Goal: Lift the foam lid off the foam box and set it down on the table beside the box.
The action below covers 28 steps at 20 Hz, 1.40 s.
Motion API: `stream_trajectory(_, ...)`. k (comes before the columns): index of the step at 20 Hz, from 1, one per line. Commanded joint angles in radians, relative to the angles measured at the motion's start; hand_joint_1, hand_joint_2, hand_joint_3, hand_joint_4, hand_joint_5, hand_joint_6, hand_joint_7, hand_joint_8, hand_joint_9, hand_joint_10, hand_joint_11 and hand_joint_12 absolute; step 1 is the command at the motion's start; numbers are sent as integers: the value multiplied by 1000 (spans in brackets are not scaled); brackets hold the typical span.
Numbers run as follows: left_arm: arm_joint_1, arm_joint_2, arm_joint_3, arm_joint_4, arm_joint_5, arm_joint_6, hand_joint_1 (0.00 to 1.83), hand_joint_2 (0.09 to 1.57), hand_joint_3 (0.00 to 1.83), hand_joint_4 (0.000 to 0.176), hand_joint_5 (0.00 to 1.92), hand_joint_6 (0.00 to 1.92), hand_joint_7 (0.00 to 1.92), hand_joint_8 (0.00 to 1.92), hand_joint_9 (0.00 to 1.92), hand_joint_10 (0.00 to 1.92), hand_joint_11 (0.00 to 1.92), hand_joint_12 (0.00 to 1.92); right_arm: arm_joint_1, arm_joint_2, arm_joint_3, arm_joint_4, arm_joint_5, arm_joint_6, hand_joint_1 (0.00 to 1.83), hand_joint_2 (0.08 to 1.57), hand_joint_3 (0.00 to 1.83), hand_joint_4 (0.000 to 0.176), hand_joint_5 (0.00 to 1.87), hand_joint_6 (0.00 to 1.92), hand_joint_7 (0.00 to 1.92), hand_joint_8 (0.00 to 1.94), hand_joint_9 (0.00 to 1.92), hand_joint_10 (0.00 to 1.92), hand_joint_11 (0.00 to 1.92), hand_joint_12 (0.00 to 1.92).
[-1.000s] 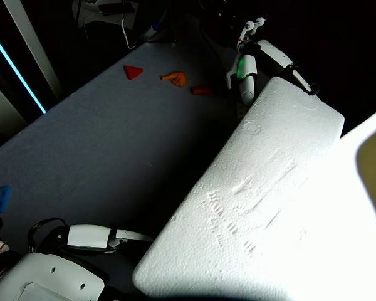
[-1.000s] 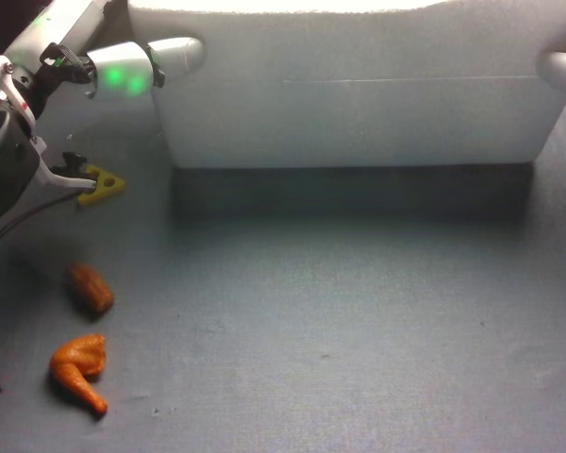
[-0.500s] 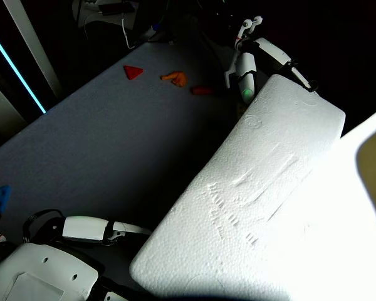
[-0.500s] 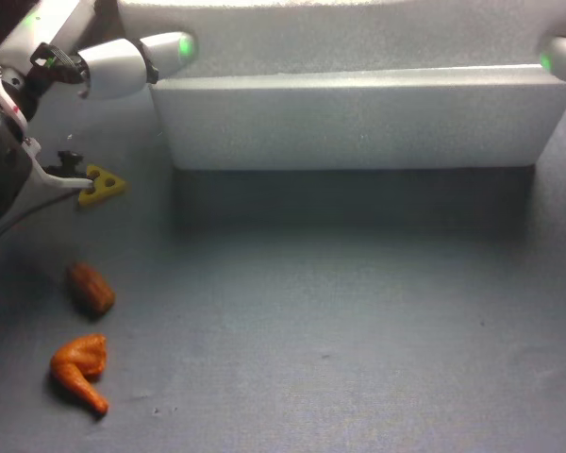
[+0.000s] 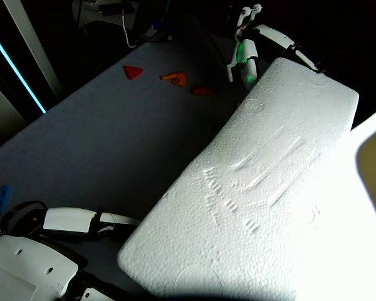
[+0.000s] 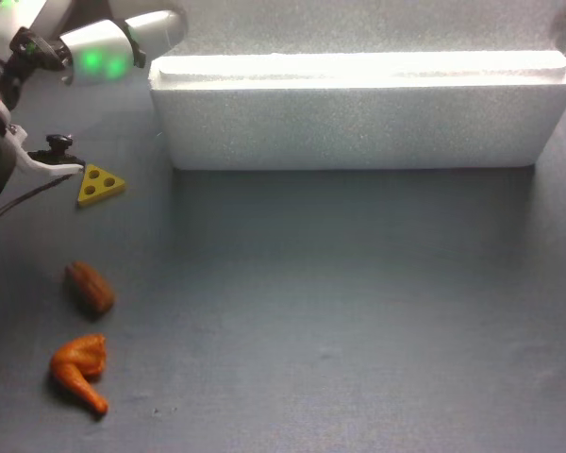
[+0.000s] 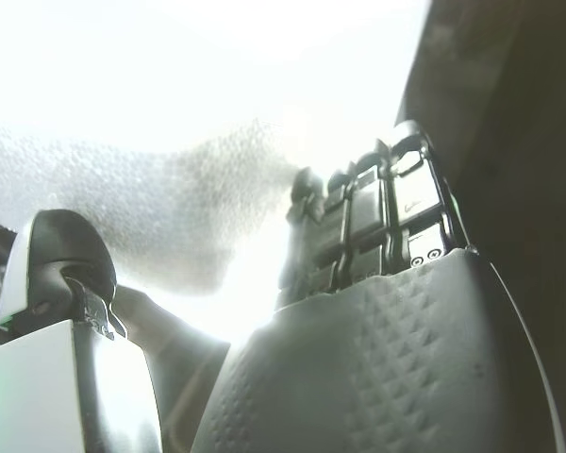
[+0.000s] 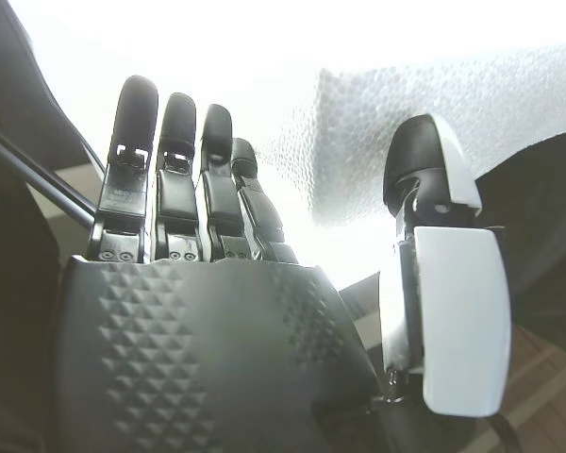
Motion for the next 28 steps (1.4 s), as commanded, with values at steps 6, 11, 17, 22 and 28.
stream_trajectory(6, 37, 55, -77, 57, -220, 5, 563, 1077, 9, 0, 208, 1, 0, 0, 0, 0, 0, 0, -23, 62, -78, -105, 187, -5, 568, 1137, 0, 0, 0, 162, 16, 159, 0, 383, 0, 1587)
stream_trajectory(11, 84, 92, -141, 70, -299, 16, 548, 1043, 0, 44, 209, 5, 0, 0, 0, 0, 0, 0, -71, 93, -137, -131, 251, -11, 589, 1134, 3, 0, 6, 204, 35, 115, 0, 443, 0, 1584)
stream_trajectory(17, 138, 137, -217, 91, -377, 33, 575, 1085, 11, 0, 227, 11, 0, 0, 0, 0, 16, 10, -139, 147, -218, -161, 340, -17, 537, 1098, 0, 0, 0, 182, 0, 1, 0, 8, 0, 1695)
stream_trajectory(22, 183, 176, -281, 106, -437, 53, 554, 1095, 3, 0, 228, 0, 52, 7, 0, 0, 0, 13, -211, 187, -285, -177, 406, -28, 482, 1070, 0, 0, 42, 150, 0, 0, 0, 0, 0, 1920)
stream_trajectory(28, 232, 206, -341, 119, -482, 62, 450, 1124, 12, 0, 187, 0, 6, 0, 0, 0, 0, 0, -286, 211, -340, -183, 459, -23, 438, 1115, 6, 0, 13, 132, 0, 0, 0, 0, 0, 1921)
